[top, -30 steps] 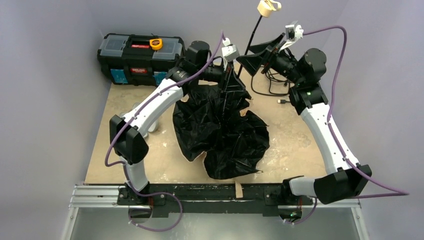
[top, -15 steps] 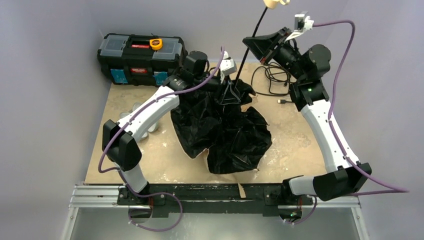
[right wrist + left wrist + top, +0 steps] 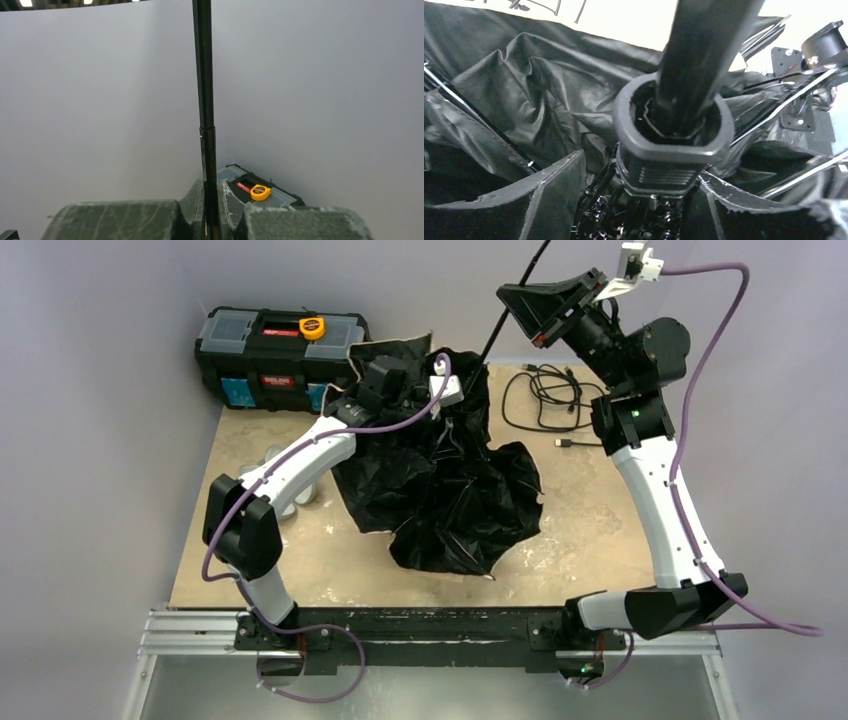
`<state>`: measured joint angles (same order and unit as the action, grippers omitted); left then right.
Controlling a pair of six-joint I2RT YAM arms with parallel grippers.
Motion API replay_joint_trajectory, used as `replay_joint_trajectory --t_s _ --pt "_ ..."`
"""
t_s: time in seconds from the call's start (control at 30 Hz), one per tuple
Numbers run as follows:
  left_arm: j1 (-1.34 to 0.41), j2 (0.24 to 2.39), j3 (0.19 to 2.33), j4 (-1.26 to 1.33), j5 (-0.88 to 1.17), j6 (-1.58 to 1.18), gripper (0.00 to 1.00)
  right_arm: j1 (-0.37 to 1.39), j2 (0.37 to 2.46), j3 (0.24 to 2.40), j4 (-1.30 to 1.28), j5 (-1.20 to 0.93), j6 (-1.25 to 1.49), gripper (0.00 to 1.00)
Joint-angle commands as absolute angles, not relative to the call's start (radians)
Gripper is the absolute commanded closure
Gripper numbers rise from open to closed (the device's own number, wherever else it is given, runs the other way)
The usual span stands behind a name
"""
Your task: Open the umbrella
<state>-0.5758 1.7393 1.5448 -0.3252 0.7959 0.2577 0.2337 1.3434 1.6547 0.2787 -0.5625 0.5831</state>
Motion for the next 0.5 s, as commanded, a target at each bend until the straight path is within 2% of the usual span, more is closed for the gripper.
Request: replay_joint_trajectory --t_s 0.0,0.03,0.07,0.1,0.3,0.47 --pt "-0.543 1.761 1.487 -0.410 0.709 0.348 0.28 0.231 1.323 1.762 0.389 -0.497 0.620 1.00" --pt "-0.537 1.756 1.479 -0.418 0.694 0.361 0.20 0.232 1.324 1.768 0.387 -0.500 0.616 1.00" --pt "-0.531 1.751 1.464 -0.419 0.686 0.376 0.08 0.232 1.322 1.771 0.382 -0.500 0.610 1.00" --pt "-0.523 1.742 1.447 -0.418 0.684 0.395 0.01 0.231 1.319 1.768 0.376 -0.500 0.598 1.00" --pt "-0.512 1.646 1.334 -0.402 0.687 0.570 0.00 0.231 1.274 1.664 0.325 -0.497 0.481 1.00" --pt "-0.522 1.606 1.273 -0.308 0.709 0.593 0.00 0.232 1.239 1.562 0.292 -0.508 0.347 1.00"
